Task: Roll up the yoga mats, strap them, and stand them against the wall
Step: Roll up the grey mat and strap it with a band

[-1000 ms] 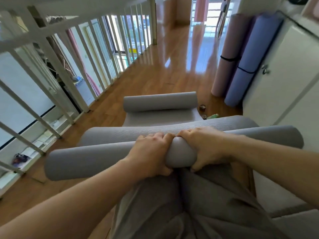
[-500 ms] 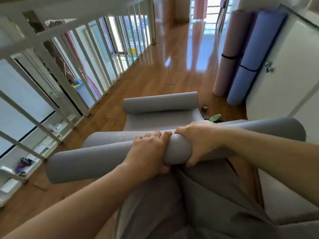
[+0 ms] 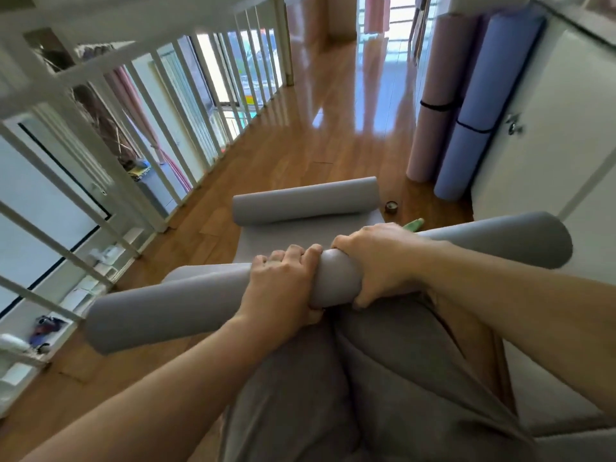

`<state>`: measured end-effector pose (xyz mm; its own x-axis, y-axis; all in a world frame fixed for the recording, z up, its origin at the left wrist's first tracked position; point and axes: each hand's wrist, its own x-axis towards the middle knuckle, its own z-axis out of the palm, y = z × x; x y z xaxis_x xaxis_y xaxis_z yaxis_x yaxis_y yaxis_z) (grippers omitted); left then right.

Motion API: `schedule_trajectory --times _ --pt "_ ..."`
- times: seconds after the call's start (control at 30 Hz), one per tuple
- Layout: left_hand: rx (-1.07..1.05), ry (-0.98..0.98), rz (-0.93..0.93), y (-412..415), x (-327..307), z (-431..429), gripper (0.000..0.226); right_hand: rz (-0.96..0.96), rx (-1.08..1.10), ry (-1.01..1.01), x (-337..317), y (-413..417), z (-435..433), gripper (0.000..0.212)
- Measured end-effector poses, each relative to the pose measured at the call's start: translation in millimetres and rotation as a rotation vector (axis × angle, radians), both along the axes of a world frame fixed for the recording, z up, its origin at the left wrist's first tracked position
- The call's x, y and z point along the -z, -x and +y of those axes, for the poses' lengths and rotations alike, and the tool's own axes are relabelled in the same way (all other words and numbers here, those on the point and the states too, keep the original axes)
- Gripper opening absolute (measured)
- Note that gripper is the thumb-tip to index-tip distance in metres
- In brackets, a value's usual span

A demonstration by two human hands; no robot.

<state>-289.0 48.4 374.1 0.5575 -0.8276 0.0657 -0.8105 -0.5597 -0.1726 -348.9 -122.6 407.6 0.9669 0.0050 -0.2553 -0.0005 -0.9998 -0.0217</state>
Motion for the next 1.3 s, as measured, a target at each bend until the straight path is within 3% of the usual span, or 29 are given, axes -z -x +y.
schedule_trajectory --times 0.1,0.37,0.57,0.67,0.77,0.87,1.03,1.1,1.17,1.23,1.3 --pt "0.007 0.041 0.088 -7 -15 -4 0.083 0.001 -0.015 -0.017 -9 0 2 0.073" --pt "0.097 0.027 0.018 39 -53 34 0.080 -0.033 -0.112 0.002 -44 47 27 0.071" --pt "0.063 -0.095 0.164 63 -21 40 0.088 0.092 -0.060 -0.084 -9 73 43 0.081" --pt "0.069 -0.126 0.282 49 -26 35 0.093 0.050 -0.048 -0.120 -14 78 42 0.092" --pt "0.078 -0.189 0.429 36 -30 26 0.098 -0.035 -0.054 -0.007 -8 90 55 0.106" --pt "0.072 -0.196 0.544 24 -38 21 0.095 -0.065 0.002 0.002 -5 85 58 0.094" --pt "0.085 -0.089 0.188 38 -25 28 0.098 0.134 0.027 -0.142 -14 44 37 0.088" --pt "0.082 -0.063 0.187 34 -23 27 0.097 0.206 0.019 -0.169 -14 34 32 0.090" --pt "0.086 -0.056 0.289 21 -27 22 0.097 0.148 0.041 -0.103 -13 37 36 0.095" --pt "0.088 -0.096 0.414 7 -33 16 0.098 -0.041 0.026 0.049 -3 50 46 0.099" --pt "0.088 -0.156 0.522 -4 -38 9 0.097 -0.157 0.027 0.078 7 56 51 0.094"
